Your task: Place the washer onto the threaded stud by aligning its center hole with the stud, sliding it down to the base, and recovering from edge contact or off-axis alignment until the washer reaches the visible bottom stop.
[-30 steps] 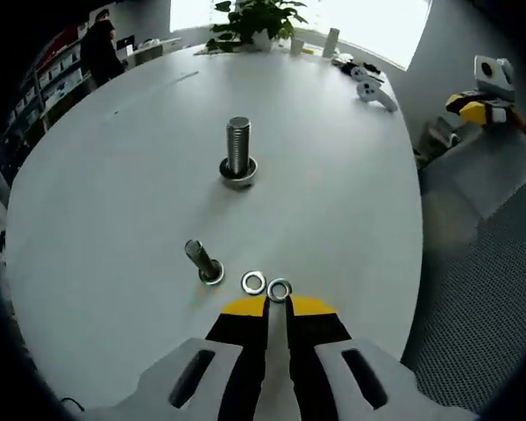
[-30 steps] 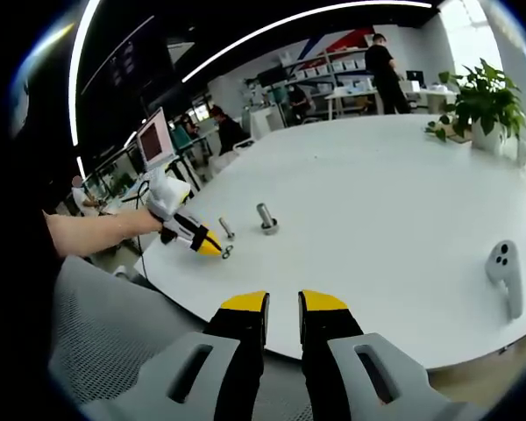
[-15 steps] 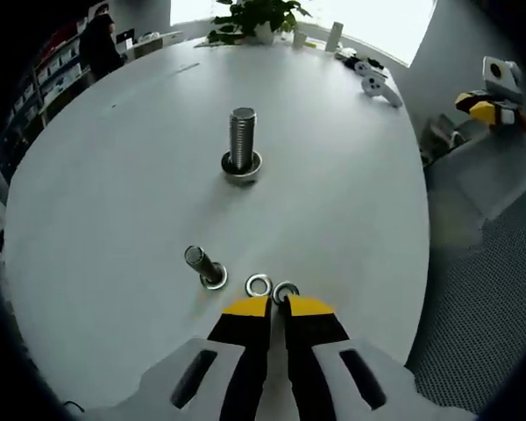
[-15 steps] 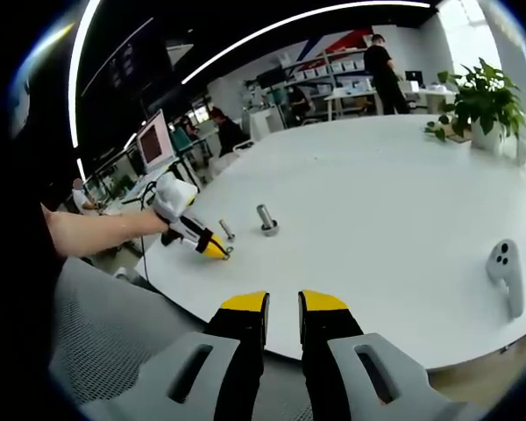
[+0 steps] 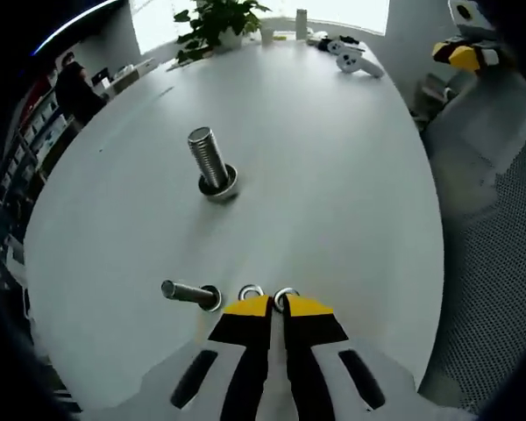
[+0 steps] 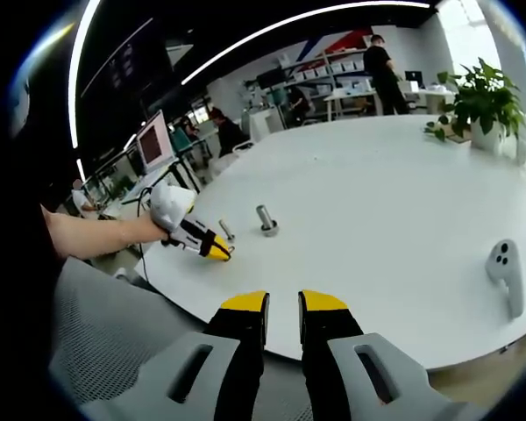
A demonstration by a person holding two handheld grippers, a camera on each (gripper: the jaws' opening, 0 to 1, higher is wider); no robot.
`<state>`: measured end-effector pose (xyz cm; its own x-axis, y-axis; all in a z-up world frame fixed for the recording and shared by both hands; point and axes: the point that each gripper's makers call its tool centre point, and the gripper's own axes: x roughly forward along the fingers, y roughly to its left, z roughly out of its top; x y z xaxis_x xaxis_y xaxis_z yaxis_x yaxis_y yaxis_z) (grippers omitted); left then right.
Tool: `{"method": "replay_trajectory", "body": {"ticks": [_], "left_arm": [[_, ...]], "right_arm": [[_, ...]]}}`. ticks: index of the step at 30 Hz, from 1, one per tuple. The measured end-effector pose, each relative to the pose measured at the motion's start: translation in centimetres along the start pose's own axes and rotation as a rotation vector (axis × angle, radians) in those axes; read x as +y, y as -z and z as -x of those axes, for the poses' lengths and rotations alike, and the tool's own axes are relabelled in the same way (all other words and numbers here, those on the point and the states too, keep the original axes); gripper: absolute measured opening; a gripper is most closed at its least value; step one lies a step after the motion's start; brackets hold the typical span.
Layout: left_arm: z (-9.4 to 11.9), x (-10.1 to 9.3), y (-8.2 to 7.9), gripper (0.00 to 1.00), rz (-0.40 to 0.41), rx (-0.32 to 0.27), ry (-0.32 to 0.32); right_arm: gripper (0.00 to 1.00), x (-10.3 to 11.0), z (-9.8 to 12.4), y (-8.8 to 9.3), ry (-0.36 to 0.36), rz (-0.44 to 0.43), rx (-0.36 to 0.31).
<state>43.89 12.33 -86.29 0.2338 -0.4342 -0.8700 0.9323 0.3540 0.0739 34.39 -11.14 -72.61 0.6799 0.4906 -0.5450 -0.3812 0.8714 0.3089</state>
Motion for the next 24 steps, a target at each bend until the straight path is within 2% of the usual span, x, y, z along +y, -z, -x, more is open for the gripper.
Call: {"method": "replay_trajectory", "body": {"ticks": [7,12,21,24], "left_arm": [[0.0,-0.2,0.0,0.01,-0.009,0.004,-0.02],[0.3,-0.3,0.1,0.0,-0.067,0.016,-0.036],[1.9,1.1,-0.8,0.0,0.031,-0.027,-0.04],[2.7,1.5,-1.4,0.0,0.098,-0.055,-0.042]], "right_arm": [[0.16,0.0,0.0,0.0,0.0,0.002,0.0],[0.16,0.0,0.0,0.0,0.001,0.0,0.0],[0.16,0.0,0.0,-0.1,0.0,-0.002,-0.003],[0.16,0.0,0.0,-0.1,-0.001,-0.002,-0.004]]}}
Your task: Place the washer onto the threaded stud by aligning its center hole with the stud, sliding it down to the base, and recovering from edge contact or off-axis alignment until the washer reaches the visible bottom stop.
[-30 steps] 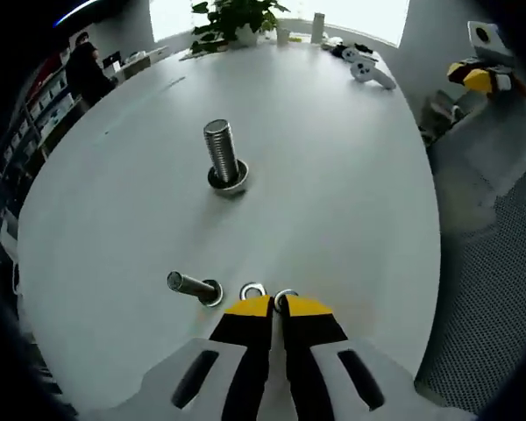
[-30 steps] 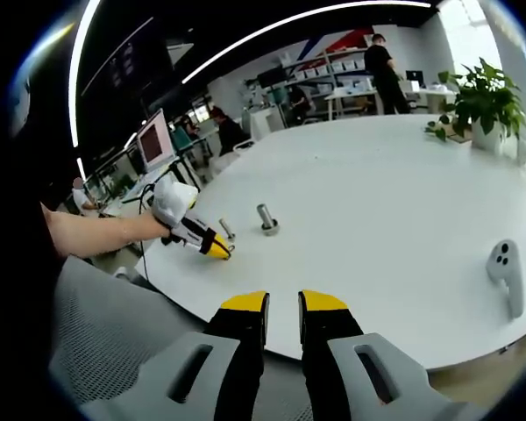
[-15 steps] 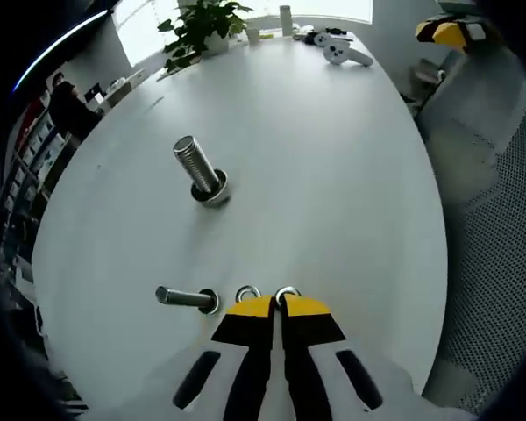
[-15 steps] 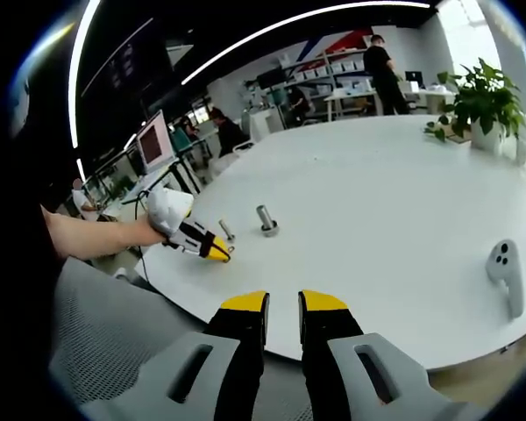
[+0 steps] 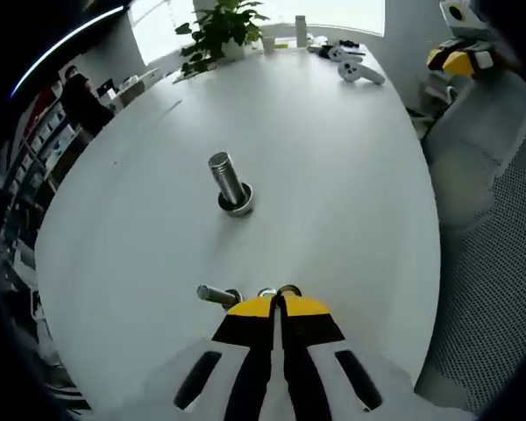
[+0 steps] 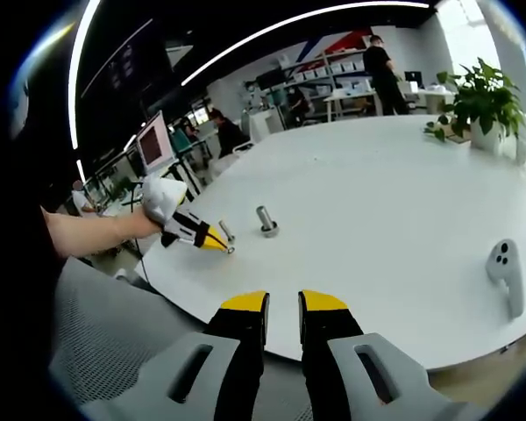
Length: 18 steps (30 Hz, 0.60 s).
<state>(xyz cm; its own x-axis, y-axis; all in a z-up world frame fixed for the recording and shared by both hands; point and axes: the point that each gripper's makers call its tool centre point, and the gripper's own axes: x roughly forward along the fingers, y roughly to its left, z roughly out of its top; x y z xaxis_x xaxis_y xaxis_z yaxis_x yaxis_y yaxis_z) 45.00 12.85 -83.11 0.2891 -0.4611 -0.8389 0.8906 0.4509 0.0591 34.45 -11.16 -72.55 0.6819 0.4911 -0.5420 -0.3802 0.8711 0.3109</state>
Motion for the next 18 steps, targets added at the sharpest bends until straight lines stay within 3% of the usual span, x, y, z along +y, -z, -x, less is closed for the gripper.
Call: {"method": "replay_trajectory", "body": {"ticks": [18], "left_arm": [[3.0,3.3,-1.4,0.0,0.224,-0.052,-0.04]], "right_arm": [[0.16,0.1,0.0,0.0,-0.003,0.002,-0.001]]}}
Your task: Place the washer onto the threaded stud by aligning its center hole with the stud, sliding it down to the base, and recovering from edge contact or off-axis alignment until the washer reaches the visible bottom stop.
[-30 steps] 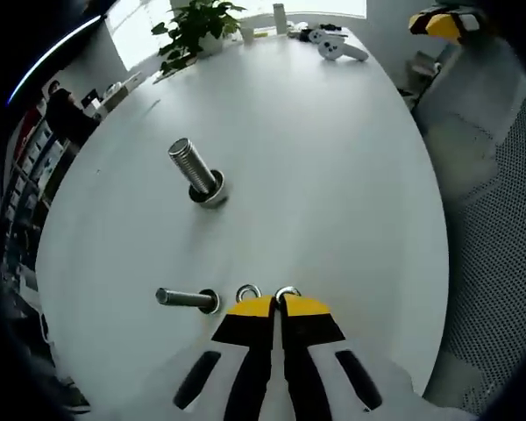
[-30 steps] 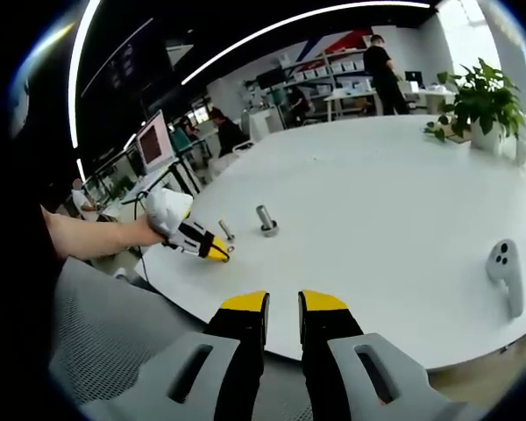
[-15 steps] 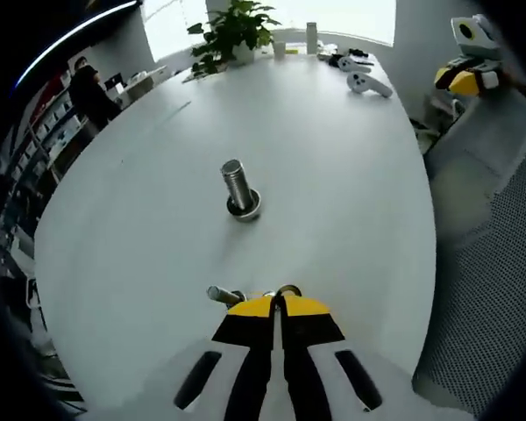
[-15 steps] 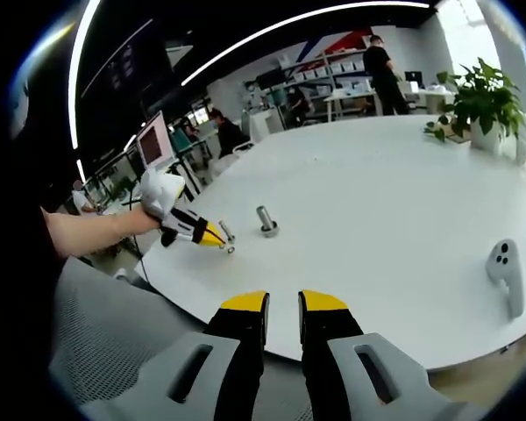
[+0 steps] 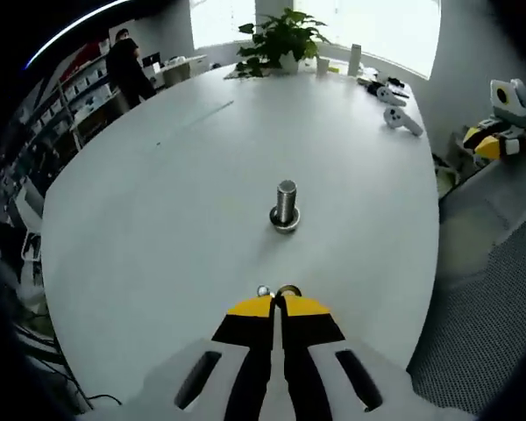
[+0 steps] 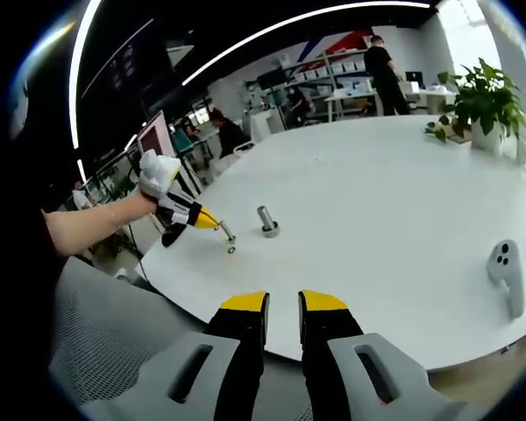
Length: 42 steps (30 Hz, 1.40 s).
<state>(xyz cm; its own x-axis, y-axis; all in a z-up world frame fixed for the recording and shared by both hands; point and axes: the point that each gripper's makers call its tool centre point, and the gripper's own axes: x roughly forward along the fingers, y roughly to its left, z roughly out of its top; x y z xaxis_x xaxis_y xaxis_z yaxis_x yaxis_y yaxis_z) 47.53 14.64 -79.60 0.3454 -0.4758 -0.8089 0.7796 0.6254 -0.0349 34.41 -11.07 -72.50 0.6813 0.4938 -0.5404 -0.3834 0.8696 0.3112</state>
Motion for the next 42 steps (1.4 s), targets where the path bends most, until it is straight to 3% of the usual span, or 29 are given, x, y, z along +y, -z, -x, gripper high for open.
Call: {"method": "replay_trajectory", "body": {"ticks": [16,29,42], "left_arm": [[-0.9,1.8,0.0,0.0,0.003,0.049,-0.014],[-0.9,1.4,-0.2,0.0,-0.012,0.047,0.035],[-0.7,1.6,0.0,0.06,-0.03,0.047,0.02]], "right_arm": [[0.16,0.0,0.0,0.0,0.0,-0.001,0.002],[0.16,0.0,0.0,0.1,0.003,-0.003,0.006],[0.16,-0.1,0.0,0.2,0.006,-0.002,0.009]]}}
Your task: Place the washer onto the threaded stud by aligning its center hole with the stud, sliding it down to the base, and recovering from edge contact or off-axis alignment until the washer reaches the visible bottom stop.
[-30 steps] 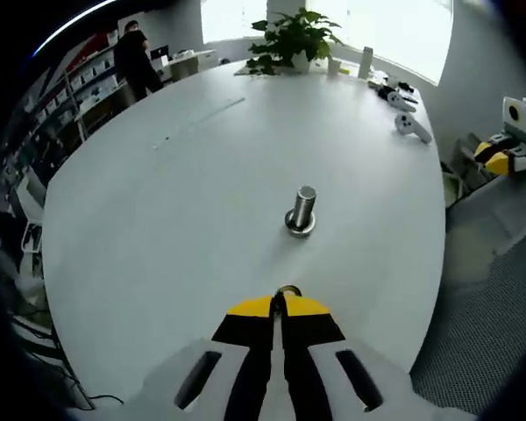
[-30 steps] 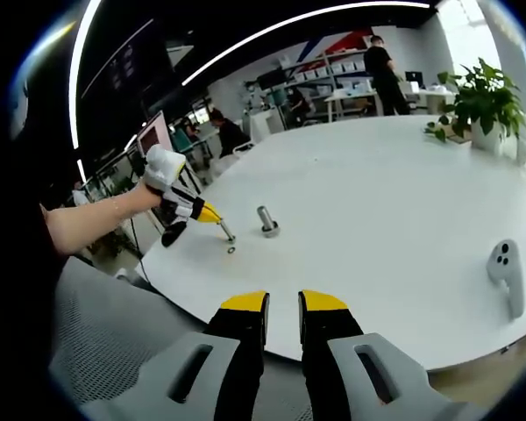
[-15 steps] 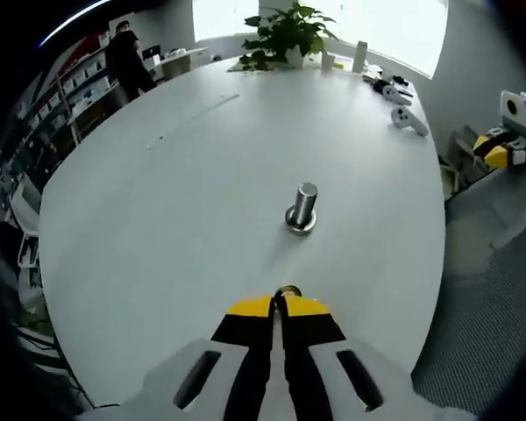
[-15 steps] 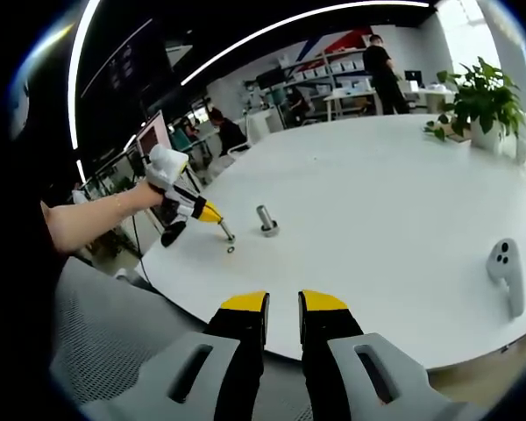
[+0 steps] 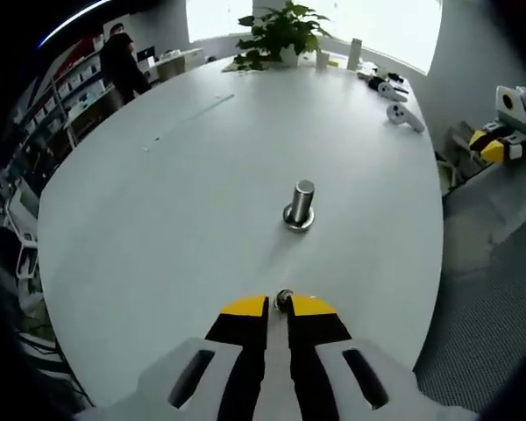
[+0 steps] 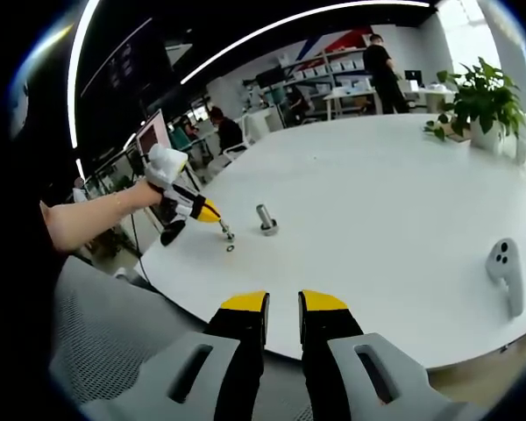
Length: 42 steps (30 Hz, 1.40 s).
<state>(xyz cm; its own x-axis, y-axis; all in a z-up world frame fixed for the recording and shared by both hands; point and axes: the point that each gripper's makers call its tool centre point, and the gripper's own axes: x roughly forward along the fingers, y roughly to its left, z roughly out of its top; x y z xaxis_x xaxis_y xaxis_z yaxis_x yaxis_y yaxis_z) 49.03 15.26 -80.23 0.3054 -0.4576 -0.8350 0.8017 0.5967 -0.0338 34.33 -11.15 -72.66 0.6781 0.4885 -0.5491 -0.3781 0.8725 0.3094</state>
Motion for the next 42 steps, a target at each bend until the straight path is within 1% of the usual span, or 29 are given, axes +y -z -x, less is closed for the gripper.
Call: {"method": "replay_trajectory", "body": {"ticks": [10,14,18,25,29,36,38,39,41,42], "left_arm": [[0.1,0.1,0.1,0.06,0.024,-0.018,-0.005],[0.1,0.2,0.1,0.05,0.018,-0.017,-0.01],[0.0,0.0,0.1,0.05,0.029,-0.022,-0.003],[-0.1,-0.1,-0.1,0.04,0.014,-0.027,-0.002],[-0.3,-0.2,-0.2,0.03,0.03,-0.031,0.01],[-0.2,-0.1,-0.2,0.03,-0.018,-0.023,0.002],[0.2,-0.2,-0.5,0.03,-0.028,-0.04,-0.004],[0.5,-0.3,-1.1,0.03,-0.019,-0.067,-0.001],[1.1,-0.7,-2.1,0.03,0.023,-0.114,0.018],[1.4,-0.6,-2.2,0.03,0.022,-0.121,0.016]], "right_arm": [[0.16,0.0,0.0,0.0,-0.002,0.002,0.002],[0.16,0.0,0.0,0.0,-0.002,0.001,0.002],[0.16,0.0,0.0,0.0,-0.005,0.002,0.003],[0.16,0.1,-0.1,0.0,-0.007,0.002,0.001],[0.16,0.1,-0.1,0.0,-0.006,0.0,-0.001],[0.16,0.0,-0.1,0.0,-0.004,-0.001,-0.002],[0.16,0.0,-0.1,0.0,-0.004,-0.001,-0.002],[0.16,0.0,-0.1,0.0,-0.004,-0.001,-0.002],[0.16,0.0,-0.1,-0.1,-0.003,-0.001,-0.003],[0.16,0.0,-0.1,-0.1,-0.004,-0.002,-0.003]]}}
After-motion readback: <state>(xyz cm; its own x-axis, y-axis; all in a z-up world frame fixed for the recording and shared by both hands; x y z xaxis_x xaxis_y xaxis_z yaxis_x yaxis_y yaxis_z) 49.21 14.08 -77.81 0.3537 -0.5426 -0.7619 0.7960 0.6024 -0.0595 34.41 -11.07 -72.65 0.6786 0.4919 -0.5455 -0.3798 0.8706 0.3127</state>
